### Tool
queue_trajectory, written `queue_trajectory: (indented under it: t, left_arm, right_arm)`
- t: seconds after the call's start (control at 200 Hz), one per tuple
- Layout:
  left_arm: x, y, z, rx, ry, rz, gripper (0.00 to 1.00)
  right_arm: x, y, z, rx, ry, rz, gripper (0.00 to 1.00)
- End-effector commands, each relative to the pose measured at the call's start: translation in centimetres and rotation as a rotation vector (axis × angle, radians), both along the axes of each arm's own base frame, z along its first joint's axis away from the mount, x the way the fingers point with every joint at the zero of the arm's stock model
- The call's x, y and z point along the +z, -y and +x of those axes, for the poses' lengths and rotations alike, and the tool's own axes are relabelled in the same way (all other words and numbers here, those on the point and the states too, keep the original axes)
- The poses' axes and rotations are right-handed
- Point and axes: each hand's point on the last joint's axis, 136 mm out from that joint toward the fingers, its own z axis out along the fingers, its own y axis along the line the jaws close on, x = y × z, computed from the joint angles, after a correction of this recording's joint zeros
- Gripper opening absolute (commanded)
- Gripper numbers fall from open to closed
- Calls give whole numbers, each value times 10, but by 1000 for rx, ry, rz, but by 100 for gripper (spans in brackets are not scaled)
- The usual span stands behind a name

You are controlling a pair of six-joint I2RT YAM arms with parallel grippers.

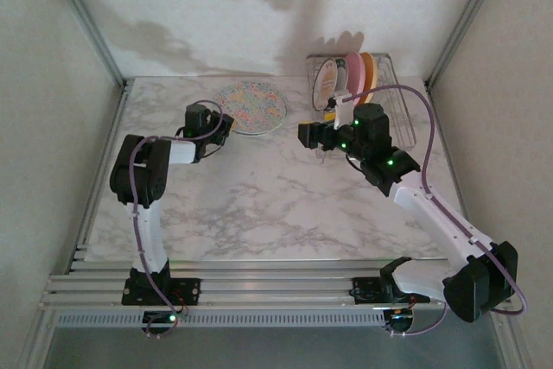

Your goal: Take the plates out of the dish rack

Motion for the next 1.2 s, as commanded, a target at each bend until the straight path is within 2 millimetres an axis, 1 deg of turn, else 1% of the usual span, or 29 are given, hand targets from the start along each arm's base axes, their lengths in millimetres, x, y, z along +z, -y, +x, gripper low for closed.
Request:
queue_trajectory:
  t: [0.0, 0.205, 0.315, 0.38, 0.601, 0.691, 0.766, 0.786, 0.811, 0.951, 1.001, 1.196]
  left_arm:
    - [27, 3, 16, -24, 103, -15, 0]
    - [23, 3, 17, -25, 94, -18, 0]
    - [21, 4, 17, -30, 82, -9, 9]
    - [19, 4, 16, -31, 70, -4, 15]
    - [17, 4, 18, -38, 25, 18, 32]
    - [17, 4, 19, -41, 0, 27, 41]
    - [13, 3, 20, -43, -34, 41, 45]
    - [15, 3, 21, -45, -29, 44, 46]
    - [11, 3, 19, -48, -59, 52, 47]
    - [8, 1, 19, -50, -107, 89, 52]
    - [6, 0, 18, -50, -129, 103, 52]
    - [-1, -3, 15, -50, -185, 131, 53]
  right_arm:
    - [11, -6, -2, 29, 28, 12, 86]
    - [12, -5, -2, 29, 28, 11, 87]
    - [12, -5, -2, 29, 26, 12, 87]
    - [12, -6, -2, 28, 24, 11, 87]
    - [11, -6, -2, 29, 18, 16, 87]
    - [11, -7, -1, 28, 17, 18, 87]
    - [11, -7, -1, 27, 16, 19, 87]
    - [11, -7, -1, 26, 16, 20, 87]
    - [12, -7, -1, 27, 17, 20, 87]
    - [11, -6, -1, 24, 13, 21, 87]
    - [8, -6, 0, 21, 6, 19, 87]
    - [9, -5, 1, 9, 4, 20, 87]
